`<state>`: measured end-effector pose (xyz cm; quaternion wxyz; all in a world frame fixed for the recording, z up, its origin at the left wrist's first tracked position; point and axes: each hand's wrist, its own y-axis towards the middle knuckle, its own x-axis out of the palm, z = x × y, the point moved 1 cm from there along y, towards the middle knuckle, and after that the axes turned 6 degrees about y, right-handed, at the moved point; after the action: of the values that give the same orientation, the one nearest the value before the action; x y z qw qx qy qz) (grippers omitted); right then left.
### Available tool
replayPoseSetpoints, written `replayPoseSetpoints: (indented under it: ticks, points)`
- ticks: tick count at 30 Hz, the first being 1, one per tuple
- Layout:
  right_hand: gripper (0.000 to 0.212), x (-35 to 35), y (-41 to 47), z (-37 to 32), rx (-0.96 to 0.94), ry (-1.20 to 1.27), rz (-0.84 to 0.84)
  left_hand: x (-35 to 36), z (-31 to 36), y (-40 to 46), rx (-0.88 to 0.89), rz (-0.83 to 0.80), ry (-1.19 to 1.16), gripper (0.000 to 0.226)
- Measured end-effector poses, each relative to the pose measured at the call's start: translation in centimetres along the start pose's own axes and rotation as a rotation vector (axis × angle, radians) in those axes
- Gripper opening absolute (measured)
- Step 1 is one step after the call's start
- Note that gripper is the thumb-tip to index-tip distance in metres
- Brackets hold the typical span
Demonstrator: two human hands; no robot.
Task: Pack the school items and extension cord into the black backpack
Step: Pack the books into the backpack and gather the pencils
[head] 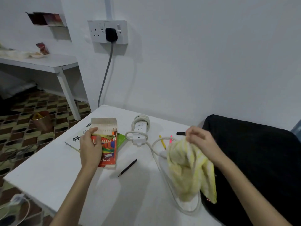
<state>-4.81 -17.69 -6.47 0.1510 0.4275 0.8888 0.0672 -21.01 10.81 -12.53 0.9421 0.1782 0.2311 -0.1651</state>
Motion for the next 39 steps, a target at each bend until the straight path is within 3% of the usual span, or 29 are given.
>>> replayPoseSetpoints:
  ticks: [3, 5, 7, 11, 14, 18, 20, 22, 24, 28, 31, 34, 36, 39]
  points:
    - [0.006, 5.3, -1.0, 4.0, -0.048, -0.631, -0.456, -0.1, -0.7, -0.2, -0.026, 0.033, 0.015, 0.029]
    - [0.006, 7.5, -1.3, 6.2, -0.114, -0.876, -0.559, -0.3, -1.2, -0.5, -0.031, 0.038, 0.032, 0.029]
    - [0.003, 8.5, -1.0, 7.0, -0.104, -0.921, -0.562, -0.4, -1.4, -0.6, -0.043, 0.029, 0.042, 0.030]
    - [0.029, 9.4, 0.5, 6.6, -0.065, -0.938, -0.581, -0.3, -1.0, -0.4, -0.023, 0.004, 0.002, 0.030]
    - [0.037, 11.9, 1.2, 5.9, -0.110, -0.887, -0.557, 0.2, -0.3, 0.2, -0.014, -0.051, -0.081, 0.028]
    - [0.042, 15.9, 1.0, 7.4, -0.211, -1.021, -0.642, 1.0, 0.5, 1.2, -0.035, -0.148, -0.226, 0.027]
    - [0.035, 16.7, 0.9, 8.3, -0.247, -1.021, -0.593, 1.8, 0.7, 1.3, 0.025, -0.243, -0.299, 0.029]
    - [0.024, 16.6, 1.2, 8.8, -0.357, -1.056, -0.455, 2.7, 0.8, 1.3, 0.042, -0.354, -0.363, 0.033]
    - [0.022, 15.5, 1.4, 9.3, -0.345, -0.982, -0.317, 3.1, 0.9, 1.3, 0.013, -0.418, -0.442, 0.036]
    - [0.005, 11.6, 2.0, 7.8, -0.202, -0.636, 0.144, 3.9, 1.4, 1.8, -0.038, -0.537, -0.604, 0.034]
    - [0.022, 9.0, 2.1, 4.4, -0.039, -0.189, 0.388, 5.0, 2.1, 1.5, 0.003, -0.646, -0.572, 0.032]
    - [0.035, 8.2, 2.0, 1.2, -0.031, 0.144, 0.298, 6.1, 3.1, 0.6, 0.134, -0.707, -0.470, 0.033]
    - [0.035, 8.4, 2.2, 0.6, -0.039, 0.178, 0.207, 6.7, 3.7, -0.2, 0.171, -0.715, -0.454, 0.032]
    - [0.034, 8.2, 2.4, 0.7, -0.035, 0.061, 0.289, 7.6, 4.6, -1.5, 0.220, -0.766, -0.473, 0.025]
